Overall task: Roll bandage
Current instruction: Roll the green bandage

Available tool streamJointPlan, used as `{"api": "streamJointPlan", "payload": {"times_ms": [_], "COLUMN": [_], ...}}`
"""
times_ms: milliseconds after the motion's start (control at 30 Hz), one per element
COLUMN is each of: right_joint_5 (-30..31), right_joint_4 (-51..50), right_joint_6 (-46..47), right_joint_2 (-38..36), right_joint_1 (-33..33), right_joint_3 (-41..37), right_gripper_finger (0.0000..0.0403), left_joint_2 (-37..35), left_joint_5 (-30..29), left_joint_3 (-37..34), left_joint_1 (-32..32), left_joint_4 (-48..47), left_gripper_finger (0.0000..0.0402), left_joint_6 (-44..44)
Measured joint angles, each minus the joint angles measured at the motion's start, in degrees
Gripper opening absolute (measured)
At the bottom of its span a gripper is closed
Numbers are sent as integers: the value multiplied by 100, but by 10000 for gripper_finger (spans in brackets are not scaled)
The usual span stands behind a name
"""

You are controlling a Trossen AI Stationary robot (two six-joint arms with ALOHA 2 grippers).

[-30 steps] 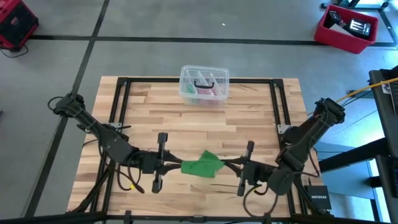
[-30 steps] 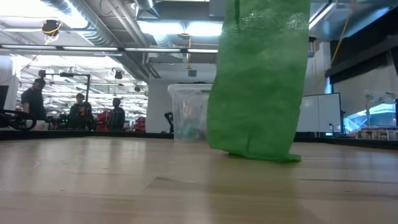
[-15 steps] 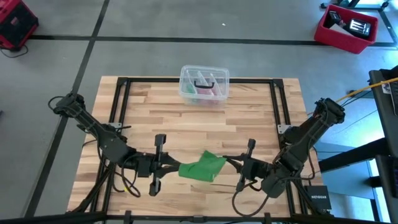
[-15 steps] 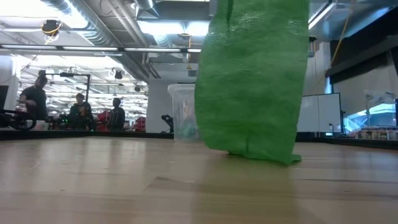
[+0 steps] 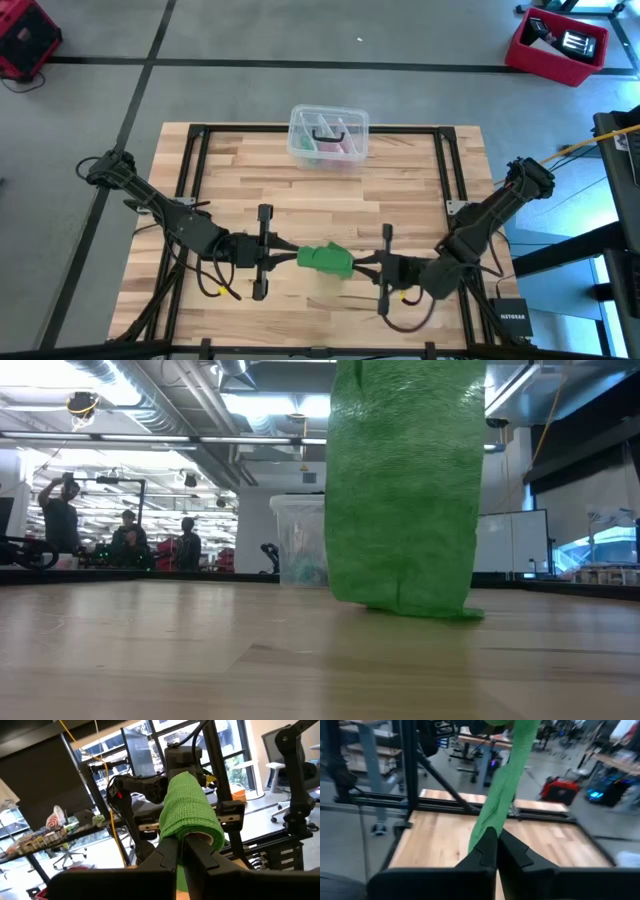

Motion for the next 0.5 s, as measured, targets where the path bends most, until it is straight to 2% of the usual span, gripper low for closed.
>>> {"api": "streamJointPlan", "payload": {"times_ms": [67, 133, 233, 333, 433, 500], "right_joint_5": [-380, -723, -725, -771, -667, -575], "right_joint_4": [-40, -131, -415, -1566, -2631, -2808], "right_joint_6": [349, 449, 339, 367, 820, 954], "right_joint_2": [21, 23, -14, -122, -224, -226], "right_joint_1": [-134, -234, -252, -125, 66, 168], "right_joint_3": [0, 0, 41, 455, 1036, 1303], "right_gripper_finger": [25, 59, 122, 181, 222, 239], "left_joint_2": [0, -2, -6, -38, -52, -54], "left_joint_5": [-5, -11, -11, -13, -15, -13], "left_joint_3": [0, 0, 0, 0, 0, 0], "left_joint_1": [8, 8, -21, -95, -189, -213], "left_joint_4": [-28, -40, -44, -62, -64, -70], "left_gripper_finger": [2, 2, 2, 2, 2, 2], "left_joint_6": [-29, -31, -23, -19, 78, 105]}}
